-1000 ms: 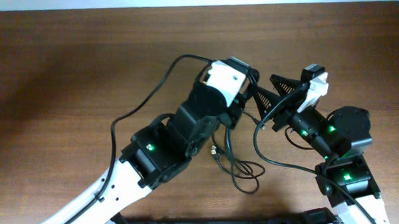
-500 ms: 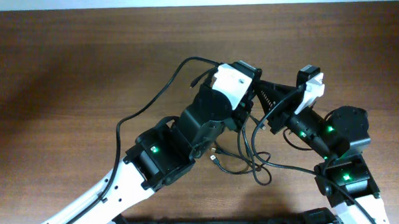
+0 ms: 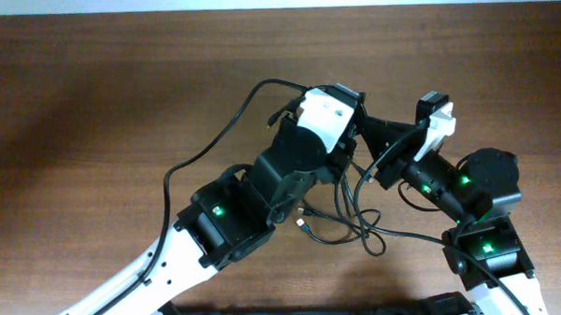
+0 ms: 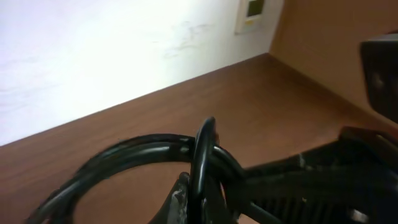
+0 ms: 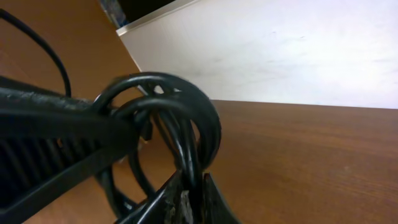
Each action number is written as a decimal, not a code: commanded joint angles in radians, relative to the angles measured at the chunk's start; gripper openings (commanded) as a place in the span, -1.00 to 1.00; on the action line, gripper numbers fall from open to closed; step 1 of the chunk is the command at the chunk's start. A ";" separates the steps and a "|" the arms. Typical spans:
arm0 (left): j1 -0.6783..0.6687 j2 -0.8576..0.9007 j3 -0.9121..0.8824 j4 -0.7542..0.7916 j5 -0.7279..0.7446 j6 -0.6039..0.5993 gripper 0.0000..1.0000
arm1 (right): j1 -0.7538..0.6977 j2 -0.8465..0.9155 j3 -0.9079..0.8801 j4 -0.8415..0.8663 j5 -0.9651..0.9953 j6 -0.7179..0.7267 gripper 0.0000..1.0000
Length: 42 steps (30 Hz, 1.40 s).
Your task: Untangle cables
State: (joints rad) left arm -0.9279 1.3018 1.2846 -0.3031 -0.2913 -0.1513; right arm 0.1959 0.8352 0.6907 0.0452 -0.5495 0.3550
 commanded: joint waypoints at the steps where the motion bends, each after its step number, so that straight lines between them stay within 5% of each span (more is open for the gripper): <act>1: -0.004 -0.002 0.010 0.006 -0.233 -0.017 -1.00 | 0.000 -0.012 0.013 -0.005 -0.072 -0.008 -0.91; 4: 0.002 -0.002 0.010 -0.004 -0.343 -0.017 -1.00 | 0.000 -0.053 0.013 -0.005 -0.086 -0.008 -0.92; 13: 0.009 -0.002 0.010 -0.005 -0.371 -0.020 -1.00 | -0.001 -0.117 0.013 -0.063 -0.034 -0.011 -0.91; 14: 0.009 -0.002 0.010 -0.005 -0.363 -0.020 -1.00 | -0.001 -0.117 0.013 -0.079 -0.009 -0.011 -0.74; 16: 0.008 -0.002 0.010 -0.005 -0.201 -0.019 -1.00 | -0.001 -0.117 0.013 -0.092 0.012 -0.011 0.27; 17: 0.008 -0.002 0.010 -0.005 -0.124 -0.014 -1.00 | -0.001 -0.117 0.013 -0.092 0.012 -0.011 0.43; 23: 0.008 -0.002 0.010 -0.009 0.179 -0.011 -1.00 | -0.001 -0.116 0.013 -0.101 0.013 -0.061 0.51; 26: 0.008 -0.002 0.010 -0.022 0.194 -0.012 -1.00 | -0.001 -0.116 0.013 -0.102 0.017 -0.063 -0.04; 28: 0.008 -0.002 0.010 -0.024 0.186 -0.011 -1.00 | -0.001 -0.116 0.013 -0.118 0.047 -0.063 -0.91; 42: 0.015 -0.002 0.010 -0.054 -0.399 -0.078 -1.00 | -0.001 -0.133 0.013 -0.101 -0.019 -0.063 -0.92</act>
State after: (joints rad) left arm -0.9379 1.3014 1.2850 -0.3412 -0.4900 -0.1776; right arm 0.1959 0.7292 0.6899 -0.0624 -0.5701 0.3054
